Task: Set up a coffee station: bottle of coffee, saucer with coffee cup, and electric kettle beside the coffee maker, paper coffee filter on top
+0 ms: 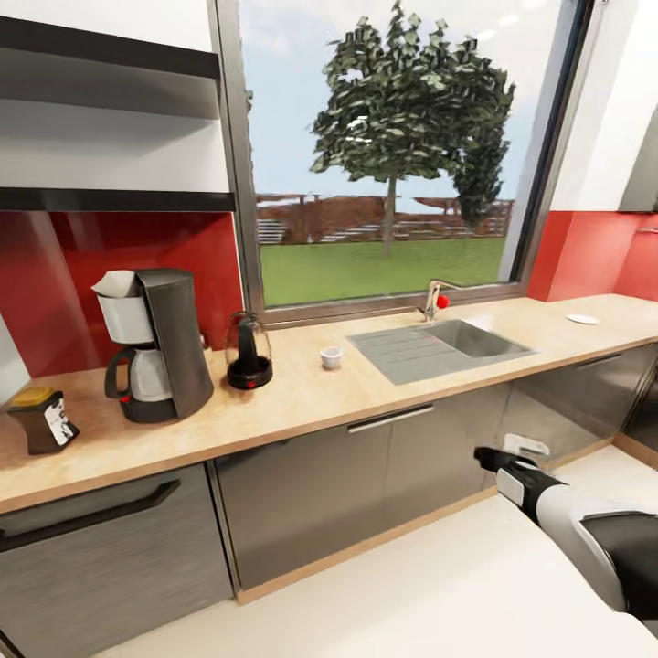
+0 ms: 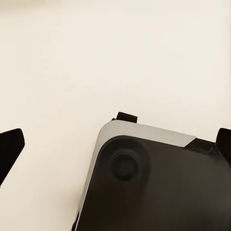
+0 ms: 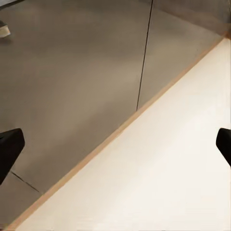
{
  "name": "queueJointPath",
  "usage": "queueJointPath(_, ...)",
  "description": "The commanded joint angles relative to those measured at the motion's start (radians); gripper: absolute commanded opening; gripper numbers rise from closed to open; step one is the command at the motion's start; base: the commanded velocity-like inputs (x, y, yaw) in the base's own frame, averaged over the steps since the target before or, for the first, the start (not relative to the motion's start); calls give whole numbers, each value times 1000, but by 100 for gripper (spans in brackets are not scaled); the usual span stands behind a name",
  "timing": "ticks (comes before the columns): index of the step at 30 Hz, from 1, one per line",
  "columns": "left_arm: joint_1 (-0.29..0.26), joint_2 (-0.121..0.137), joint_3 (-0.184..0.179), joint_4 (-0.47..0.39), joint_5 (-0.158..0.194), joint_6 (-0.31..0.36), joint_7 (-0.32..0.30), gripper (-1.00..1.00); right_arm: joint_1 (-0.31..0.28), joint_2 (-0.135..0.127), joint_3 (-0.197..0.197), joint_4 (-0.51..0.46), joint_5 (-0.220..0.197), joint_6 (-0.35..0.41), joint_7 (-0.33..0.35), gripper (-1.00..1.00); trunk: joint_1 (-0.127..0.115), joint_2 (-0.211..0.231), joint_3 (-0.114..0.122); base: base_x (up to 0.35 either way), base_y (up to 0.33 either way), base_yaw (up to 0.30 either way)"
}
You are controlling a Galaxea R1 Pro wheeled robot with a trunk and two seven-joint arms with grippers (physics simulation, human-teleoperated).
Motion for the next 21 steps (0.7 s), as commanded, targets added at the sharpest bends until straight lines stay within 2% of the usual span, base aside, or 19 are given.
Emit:
queueJointPath(1,0,-1,3,-8,2,-2,1,100,26,2,10,7,-6,-6,2,100,0,-1,-1,0,-1,-131)
queueJointPath(4,0,-2,3,-25,2,-2,0,100,108,10,12,12,-3,1,3,100,0,-1,-1,0,0,-57)
queueJointPath(6,0,-2,2,-34,2,-2,0,100,203,15,14,13,-2,51,13,100,0,-1,-1,0,0,-13)
queueJointPath(8,1,-5,2,-43,2,-2,0,100,267,28,15,13,-2,75,47,100,0,-1,-1,0,0,-5)
queueJointPath(9,0,-14,2,-47,1,-3,0,100,326,56,15,13,-2,85,101,100,0,-1,-1,0,0,-2)
queueJointPath(10,0,-18,2,-49,1,-3,0,100,346,77,15,13,-1,89,127,100,0,-1,-1,0,0,0)
queueJointPath(13,1,-24,2,-55,1,-4,0,100,387,155,15,14,8,108,184,100,0,-1,-1,0,0,0)
queueJointPath(14,1,-26,2,-56,1,-4,0,100,401,170,15,14,19,123,192,100,0,-1,-1,0,0,0)
queueJointPath(18,0,-29,2,-58,1,-5,0,100,422,193,15,13,55,139,198,100,0,-1,-1,0,0,0)
queueJointPath(19,0,-29,3,-81,2,-5,0,100,424,198,15,12,64,149,200,100,0,-1,-1,0,0,0)
queueJointPath(21,-1,-29,3,-98,2,-5,0,100,425,201,15,13,65,151,200,100,0,-1,-1,0,0,0)
